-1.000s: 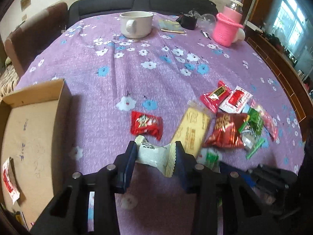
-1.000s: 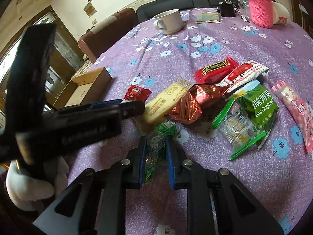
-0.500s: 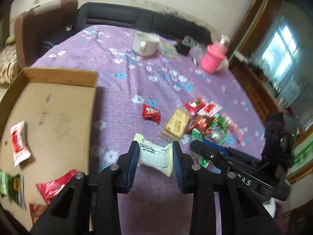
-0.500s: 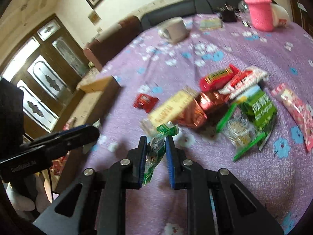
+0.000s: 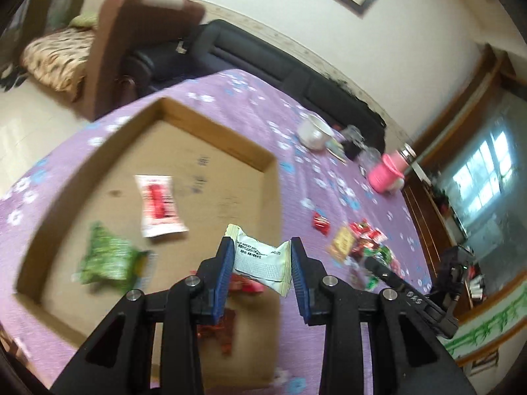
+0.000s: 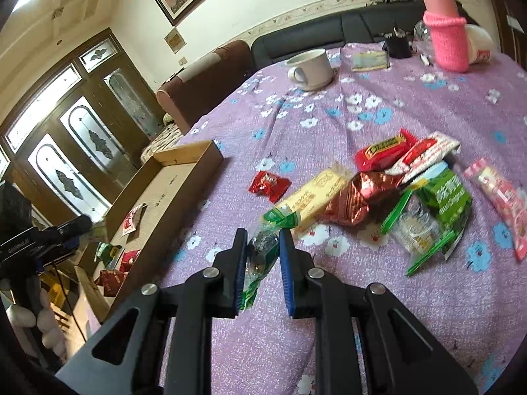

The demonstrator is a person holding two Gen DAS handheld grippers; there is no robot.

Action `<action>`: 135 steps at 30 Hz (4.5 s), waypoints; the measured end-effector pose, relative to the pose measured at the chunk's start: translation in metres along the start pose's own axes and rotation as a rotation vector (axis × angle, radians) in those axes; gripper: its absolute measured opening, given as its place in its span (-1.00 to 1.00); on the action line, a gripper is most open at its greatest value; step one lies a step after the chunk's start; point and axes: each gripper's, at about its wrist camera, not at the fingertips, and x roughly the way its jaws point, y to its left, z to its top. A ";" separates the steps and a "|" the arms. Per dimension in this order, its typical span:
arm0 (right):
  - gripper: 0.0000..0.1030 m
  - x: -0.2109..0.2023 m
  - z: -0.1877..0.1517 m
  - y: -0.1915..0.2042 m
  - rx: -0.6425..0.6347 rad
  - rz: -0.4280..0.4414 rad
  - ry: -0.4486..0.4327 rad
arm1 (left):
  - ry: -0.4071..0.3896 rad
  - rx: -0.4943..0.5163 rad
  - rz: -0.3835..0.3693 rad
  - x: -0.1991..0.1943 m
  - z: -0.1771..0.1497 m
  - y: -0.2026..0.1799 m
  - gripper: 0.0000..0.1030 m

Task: Organize snacks
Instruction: 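Carry both packets over the cardboard tray and open both grippers, then grasp the yellow cake bar with the left gripper while the right gripper grasps a red-brown foil candy, then carry the cake bar and foil candy into the cardboard tray and release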

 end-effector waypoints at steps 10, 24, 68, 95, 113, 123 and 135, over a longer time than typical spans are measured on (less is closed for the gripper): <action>-0.59 0.017 0.008 0.089 -0.099 0.125 0.088 | 0.003 -0.080 0.047 -0.003 -0.009 0.044 -0.35; -0.57 0.105 -0.006 0.174 -0.129 0.249 0.283 | -0.014 -0.109 0.019 -0.030 -0.011 0.063 0.13; -0.12 -0.020 0.029 -0.038 0.154 -0.073 0.009 | 0.081 0.126 -0.059 -0.006 -0.034 -0.044 0.22; -0.53 0.009 0.040 -0.073 0.246 -0.098 0.009 | 0.274 0.546 0.098 0.166 -0.028 -0.171 0.23; -0.53 0.007 0.041 -0.067 0.218 -0.029 0.023 | 0.295 0.448 0.073 0.137 -0.047 -0.144 -0.35; -0.53 0.017 0.033 -0.054 0.183 -0.001 0.048 | 0.217 0.323 0.019 0.082 -0.042 -0.111 -0.56; -0.53 0.022 0.026 -0.044 0.155 0.006 0.066 | 0.294 0.506 0.118 0.127 -0.064 -0.126 0.07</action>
